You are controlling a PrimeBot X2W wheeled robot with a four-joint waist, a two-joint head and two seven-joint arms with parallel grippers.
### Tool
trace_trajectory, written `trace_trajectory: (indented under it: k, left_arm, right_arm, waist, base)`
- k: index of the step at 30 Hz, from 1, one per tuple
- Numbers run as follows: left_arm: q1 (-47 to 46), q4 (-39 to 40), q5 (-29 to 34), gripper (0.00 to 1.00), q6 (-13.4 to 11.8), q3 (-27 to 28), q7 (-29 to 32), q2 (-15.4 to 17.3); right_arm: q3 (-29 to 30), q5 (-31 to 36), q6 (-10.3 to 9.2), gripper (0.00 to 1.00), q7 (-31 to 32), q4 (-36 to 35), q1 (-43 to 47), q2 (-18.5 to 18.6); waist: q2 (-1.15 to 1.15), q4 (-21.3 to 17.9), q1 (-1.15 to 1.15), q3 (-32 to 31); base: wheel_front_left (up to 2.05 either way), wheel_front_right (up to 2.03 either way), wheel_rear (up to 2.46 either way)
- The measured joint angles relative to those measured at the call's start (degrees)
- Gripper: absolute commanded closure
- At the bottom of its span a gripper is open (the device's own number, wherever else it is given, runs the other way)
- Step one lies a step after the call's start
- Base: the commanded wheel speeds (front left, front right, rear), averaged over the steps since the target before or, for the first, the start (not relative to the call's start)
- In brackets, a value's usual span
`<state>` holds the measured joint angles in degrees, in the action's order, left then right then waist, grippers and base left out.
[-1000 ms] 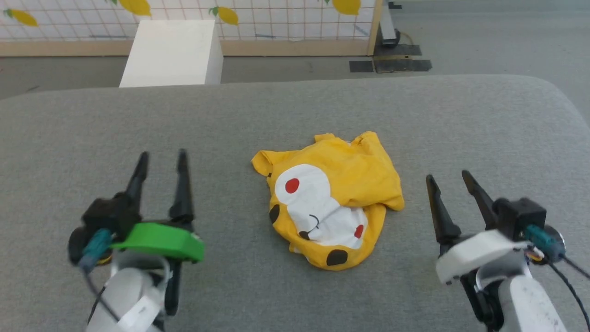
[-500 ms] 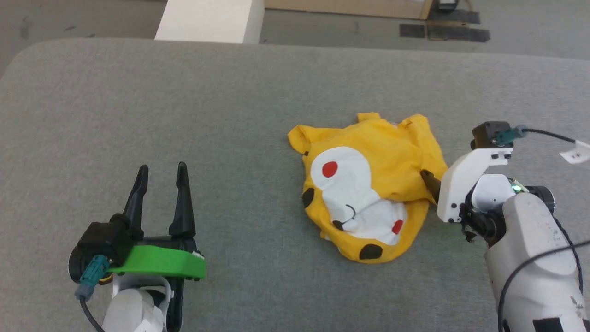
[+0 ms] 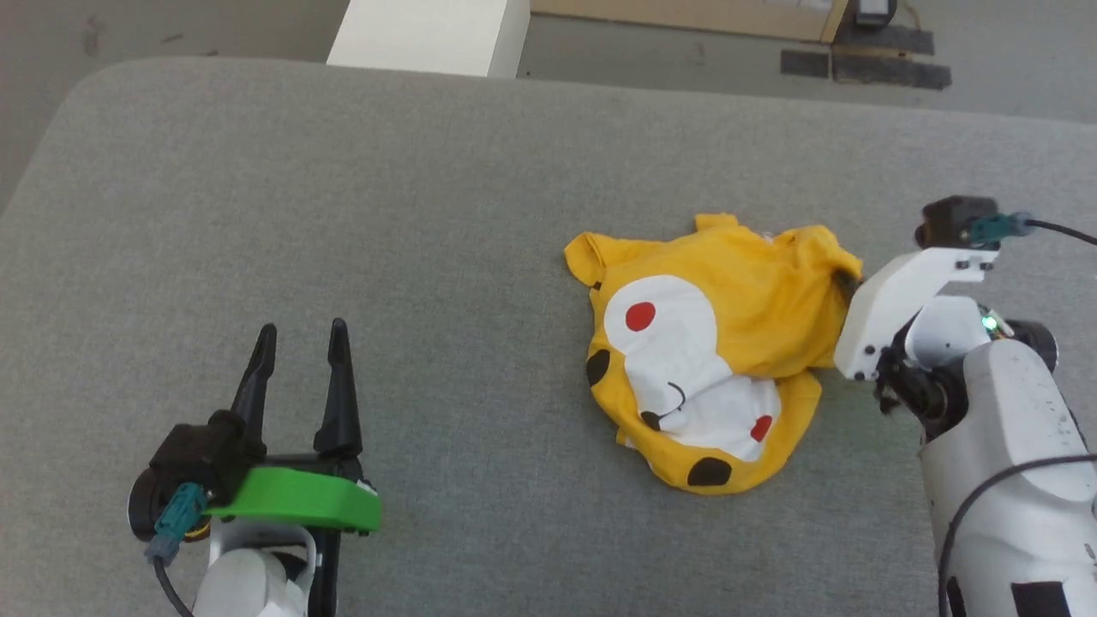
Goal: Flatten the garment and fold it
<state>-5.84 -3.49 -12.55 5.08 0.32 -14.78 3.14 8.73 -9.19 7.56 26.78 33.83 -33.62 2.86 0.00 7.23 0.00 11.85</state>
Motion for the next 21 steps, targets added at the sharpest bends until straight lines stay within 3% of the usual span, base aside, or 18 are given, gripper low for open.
trace_trajectory:
  k: [3, 6, 9, 12, 17, 21]
  left_arm:
    - [0.8, -0.5, 0.5, 0.00, 0.3, 0.2, 0.0, 0.0]
    - [1.3, -0.8, 0.7, 0.00, 0.4, 0.3, 0.0, -0.1]
    - [1.9, -0.8, 1.0, 0.00, 0.5, 0.5, 0.0, -0.1]
    - [2.6, -0.8, 1.0, 0.00, 0.5, 0.6, 0.0, -0.1]
    - [2.6, -0.9, 1.0, 0.00, 0.9, 0.5, 0.0, -0.1]
    - [2.6, -1.4, 1.0, 0.00, 1.0, -0.1, 0.0, -0.1]
  right_arm:
    - [-4.2, -8.8, 0.00, 1.00, -4.9, -7.2, 1.8, 0.1]
    - [-11.4, -17.5, -0.01, 1.00, -5.3, -18.4, 6.2, 0.1]
    - [-20.3, -21.9, 0.00, 1.00, -1.0, -30.8, 13.0, 0.1]
    - [-29.3, -22.1, 0.00, 1.00, 7.2, -39.3, 20.4, -0.1]
    - [-39.3, -21.5, 0.00, 1.00, 18.8, -41.9, 31.7, 1.8]
    - [-42.2, -19.0, 0.00, 1.00, 23.0, -39.2, 35.9, 3.6]
  waist:
    - [0.00, -0.6, 0.00, -1.8]
    - [0.00, -1.2, 0.00, -3.7]
    - [0.00, -2.0, 0.00, -5.3]
    - [0.00, -3.1, 0.00, -6.4]
    - [0.00, -4.1, -0.01, -7.9]
    - [0.00, -4.1, 0.00, -8.1]
  base:
    - [0.00, 0.00, 0.00]
    - [0.00, 0.00, 0.00]
    - [0.00, 0.00, 0.00]
    - [0.00, 0.00, 0.00]
    - [0.00, 0.00, 0.00]
    - [0.00, 0.00, 0.00]
